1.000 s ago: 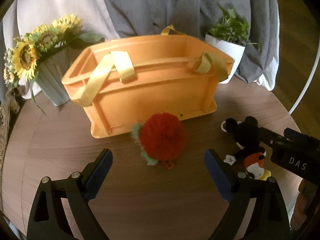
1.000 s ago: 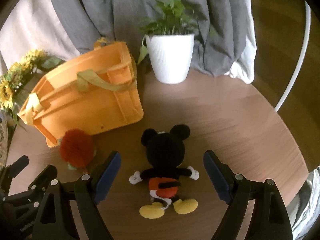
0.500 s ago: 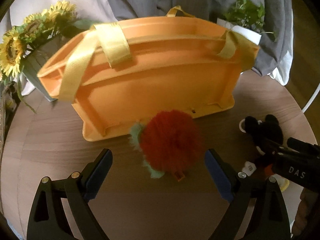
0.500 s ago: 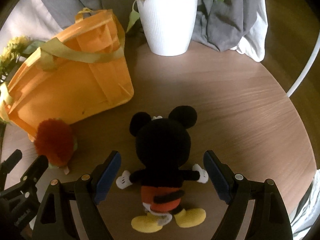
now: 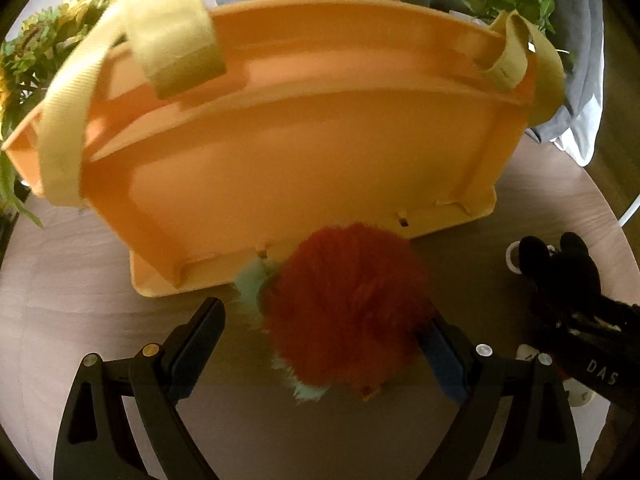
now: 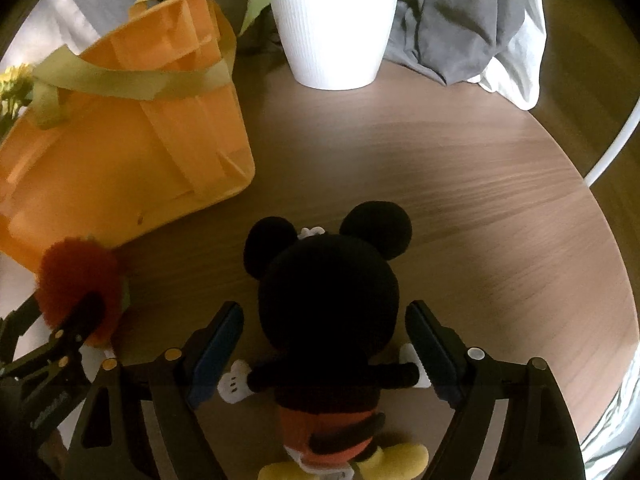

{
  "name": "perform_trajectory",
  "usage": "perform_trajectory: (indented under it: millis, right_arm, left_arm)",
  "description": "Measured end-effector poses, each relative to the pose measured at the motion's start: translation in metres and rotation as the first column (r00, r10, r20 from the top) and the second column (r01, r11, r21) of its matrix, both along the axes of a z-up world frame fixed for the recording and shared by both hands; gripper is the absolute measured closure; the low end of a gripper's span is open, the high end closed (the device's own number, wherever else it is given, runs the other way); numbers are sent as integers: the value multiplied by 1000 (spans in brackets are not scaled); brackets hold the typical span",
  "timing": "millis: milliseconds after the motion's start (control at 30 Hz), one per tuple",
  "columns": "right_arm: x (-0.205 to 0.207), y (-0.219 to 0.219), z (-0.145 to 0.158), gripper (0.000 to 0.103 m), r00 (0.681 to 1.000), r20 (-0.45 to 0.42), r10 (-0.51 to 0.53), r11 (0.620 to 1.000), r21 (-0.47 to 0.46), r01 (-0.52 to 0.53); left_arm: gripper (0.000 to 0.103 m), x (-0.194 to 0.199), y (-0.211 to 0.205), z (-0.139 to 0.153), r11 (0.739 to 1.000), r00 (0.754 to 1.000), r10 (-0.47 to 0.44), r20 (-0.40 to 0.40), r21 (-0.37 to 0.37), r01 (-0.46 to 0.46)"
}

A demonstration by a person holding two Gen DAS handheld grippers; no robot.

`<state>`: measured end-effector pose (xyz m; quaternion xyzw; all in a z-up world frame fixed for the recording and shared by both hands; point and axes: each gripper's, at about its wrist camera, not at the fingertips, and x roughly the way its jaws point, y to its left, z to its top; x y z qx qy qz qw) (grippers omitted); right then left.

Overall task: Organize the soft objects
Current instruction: 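Close the left tool on the red pompom while the right tool grasps the Mickey plush, then lift and carry the red pompom and Mickey plush over the crate with both tools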

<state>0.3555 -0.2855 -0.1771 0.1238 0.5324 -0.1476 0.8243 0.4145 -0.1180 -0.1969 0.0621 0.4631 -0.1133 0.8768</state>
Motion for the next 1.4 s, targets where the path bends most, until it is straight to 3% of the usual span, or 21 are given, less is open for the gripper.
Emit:
perform_trajectory:
  millis: [100, 267, 367, 467, 1400]
  right_arm:
    - [0, 2, -2, 36, 1000, -12, 1, 1000, 7, -1]
    - [0, 1, -2, 42, 1000, -8, 6, 1000, 1, -6]
    - [-1, 1, -2, 43, 1000, -6, 6, 1000, 2, -6]
    - [-2, 1, -1, 43, 1000, -2, 9, 1000, 2, -9]
    - [-35, 11, 58, 45, 988, 142, 61, 998, 8, -63]
  left_arm:
    - [11, 4, -2, -2, 1000, 1000, -12, 2, -8, 12]
    - [38, 3, -5, -3, 999, 999, -41, -2, -26, 41]
    - [50, 4, -3, -4, 998, 999, -43, -7, -34, 43]
    - [56, 1, -4, -2, 998, 999, -48, 3, -31, 48]
    - [58, -48, 12, 61, 993, 992, -48, 116, -106, 60]
